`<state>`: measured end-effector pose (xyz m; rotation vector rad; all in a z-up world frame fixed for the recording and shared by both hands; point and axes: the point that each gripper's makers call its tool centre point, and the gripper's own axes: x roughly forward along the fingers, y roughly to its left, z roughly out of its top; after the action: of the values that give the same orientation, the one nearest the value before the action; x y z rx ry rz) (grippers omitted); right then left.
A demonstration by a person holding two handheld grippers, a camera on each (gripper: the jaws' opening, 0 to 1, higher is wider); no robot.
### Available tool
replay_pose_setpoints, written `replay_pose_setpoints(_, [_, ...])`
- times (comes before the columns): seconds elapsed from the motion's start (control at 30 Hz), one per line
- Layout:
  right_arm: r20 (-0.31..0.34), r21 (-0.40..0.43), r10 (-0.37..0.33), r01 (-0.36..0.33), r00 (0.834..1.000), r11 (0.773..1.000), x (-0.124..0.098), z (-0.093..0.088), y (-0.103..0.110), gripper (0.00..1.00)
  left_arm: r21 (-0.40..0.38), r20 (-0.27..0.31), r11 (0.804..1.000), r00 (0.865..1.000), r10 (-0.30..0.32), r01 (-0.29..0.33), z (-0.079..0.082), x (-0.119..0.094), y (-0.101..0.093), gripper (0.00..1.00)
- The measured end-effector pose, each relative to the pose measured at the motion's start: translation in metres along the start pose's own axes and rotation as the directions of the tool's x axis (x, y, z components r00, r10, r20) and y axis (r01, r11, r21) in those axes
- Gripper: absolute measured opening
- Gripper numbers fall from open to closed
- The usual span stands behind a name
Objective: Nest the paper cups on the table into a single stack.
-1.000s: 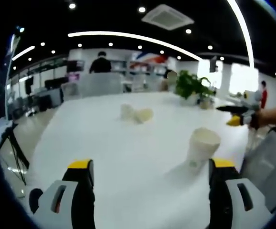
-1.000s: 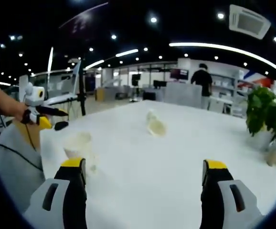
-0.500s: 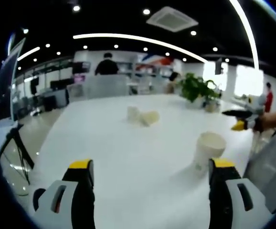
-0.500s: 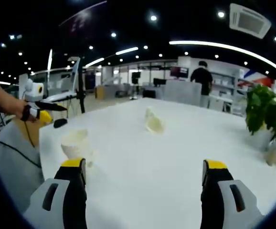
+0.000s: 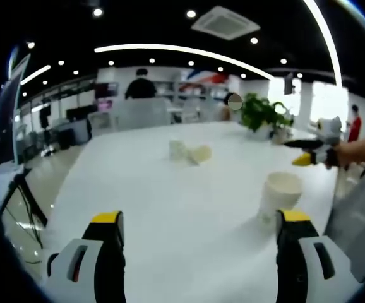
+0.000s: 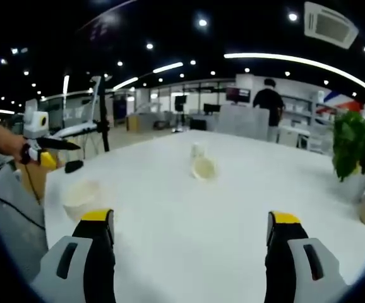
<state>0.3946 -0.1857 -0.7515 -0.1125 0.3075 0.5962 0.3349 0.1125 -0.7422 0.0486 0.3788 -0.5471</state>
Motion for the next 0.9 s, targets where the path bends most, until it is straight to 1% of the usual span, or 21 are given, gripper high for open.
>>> replay_pose_setpoints(0.07, [-0.002,-0.004,0.003,-0.003,1.0,1.0,0.009,0.0,-0.001,0.99,-0.021,-0.006,1.0,1.0,-0.004,0.004,-0.002,0.001,0.0,0.98])
replay_pose_setpoints(0.1, [-0.003,-0.004,0.005,-0.005,1.0,1.0,0.013,0.001,-0.001,0.99,-0.088,0.024,0.996,1.0,-0.017,0.019,0.002,0.001,-0.002,0.98])
replay_pose_setpoints(0.13, [-0.002,-0.005,0.007,-0.007,1.0,1.0,0.019,0.002,-0.001,0.99,-0.108,0.033,0.994,0.999,-0.014,0.018,0.003,0.001,-0.001,0.98])
replay_pose_setpoints(0.17, [-0.003,-0.007,0.007,-0.007,1.0,1.0,0.023,0.003,-0.001,0.99,-0.096,0.031,0.995,1.0,-0.001,0.004,0.002,0.001,0.004,0.98])
replay_pose_setpoints(0.2, [-0.001,-0.008,0.008,-0.008,1.0,1.0,0.029,0.005,-0.002,0.98,-0.092,0.03,0.996,1.0,0.002,0.0,0.002,0.001,0.005,0.98])
replay_pose_setpoints(0.23, [0.0,-0.008,0.008,-0.008,1.0,1.0,0.031,0.006,-0.002,0.98,-0.086,0.031,0.996,1.0,0.003,-0.001,0.003,0.001,0.005,0.98])
replay_pose_setpoints(0.37, [0.009,-0.017,0.015,-0.015,1.0,1.0,0.051,0.013,-0.004,0.98,-0.071,0.03,0.997,1.0,-0.002,0.004,0.004,0.001,0.005,0.98])
replay_pose_setpoints(0.53, [0.012,-0.014,0.021,-0.021,1.0,1.0,0.073,0.021,-0.009,0.98,-0.04,0.0,0.999,1.0,0.002,-0.002,0.0,0.006,0.006,0.98])
replay_pose_setpoints(0.73, [0.012,-0.027,0.034,-0.033,0.999,0.999,0.094,0.027,-0.012,0.99,-0.074,-0.013,0.997,1.0,0.009,-0.01,-0.003,0.008,0.006,0.98])
replay_pose_setpoints(0.8, [0.01,-0.036,0.04,-0.039,0.999,0.999,0.102,0.029,-0.013,0.99,-0.093,-0.005,0.996,1.0,0.005,-0.005,-0.003,0.008,0.006,0.98])
replay_pose_setpoints(0.9, [0.008,-0.046,0.045,-0.045,0.999,0.998,0.115,0.035,-0.016,0.99,-0.095,-0.013,0.995,1.0,0.012,-0.013,-0.007,0.009,0.008,0.98])
